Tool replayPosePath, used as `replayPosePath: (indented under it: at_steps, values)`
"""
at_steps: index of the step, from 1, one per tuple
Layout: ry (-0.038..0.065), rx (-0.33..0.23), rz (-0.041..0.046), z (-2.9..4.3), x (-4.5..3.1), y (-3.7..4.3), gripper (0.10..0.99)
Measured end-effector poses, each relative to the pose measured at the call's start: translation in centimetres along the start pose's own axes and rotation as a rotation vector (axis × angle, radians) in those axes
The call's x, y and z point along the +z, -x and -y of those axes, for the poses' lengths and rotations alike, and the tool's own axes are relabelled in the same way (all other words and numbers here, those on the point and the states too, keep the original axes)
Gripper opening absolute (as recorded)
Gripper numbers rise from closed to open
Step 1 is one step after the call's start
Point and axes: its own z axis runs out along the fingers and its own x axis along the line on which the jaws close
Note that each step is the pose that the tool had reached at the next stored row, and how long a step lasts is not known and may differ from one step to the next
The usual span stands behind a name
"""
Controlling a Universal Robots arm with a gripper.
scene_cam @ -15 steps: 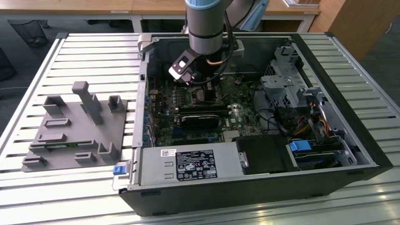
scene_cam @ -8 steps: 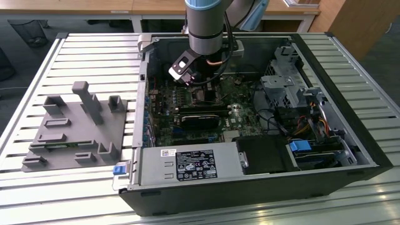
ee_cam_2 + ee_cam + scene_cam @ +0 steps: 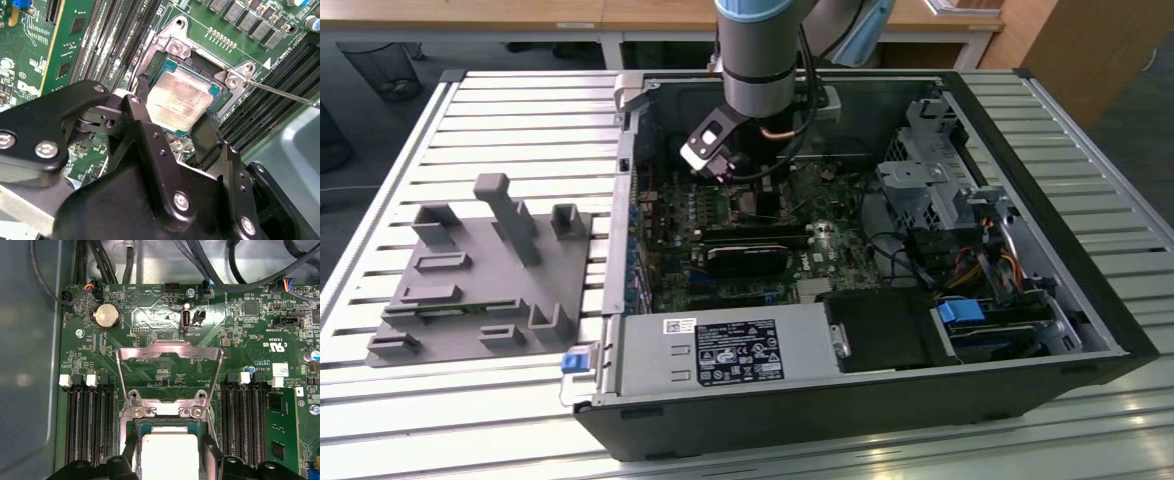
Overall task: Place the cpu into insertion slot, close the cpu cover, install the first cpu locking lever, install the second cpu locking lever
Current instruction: 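Place the cpu into insertion slot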
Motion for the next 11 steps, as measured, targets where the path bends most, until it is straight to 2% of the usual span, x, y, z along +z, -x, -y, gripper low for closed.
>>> replayPosePath:
  at_steps: [11]
  values:
    - [0.000,0.000,-0.0009,-0.01,0.02,-0.31,0.616]
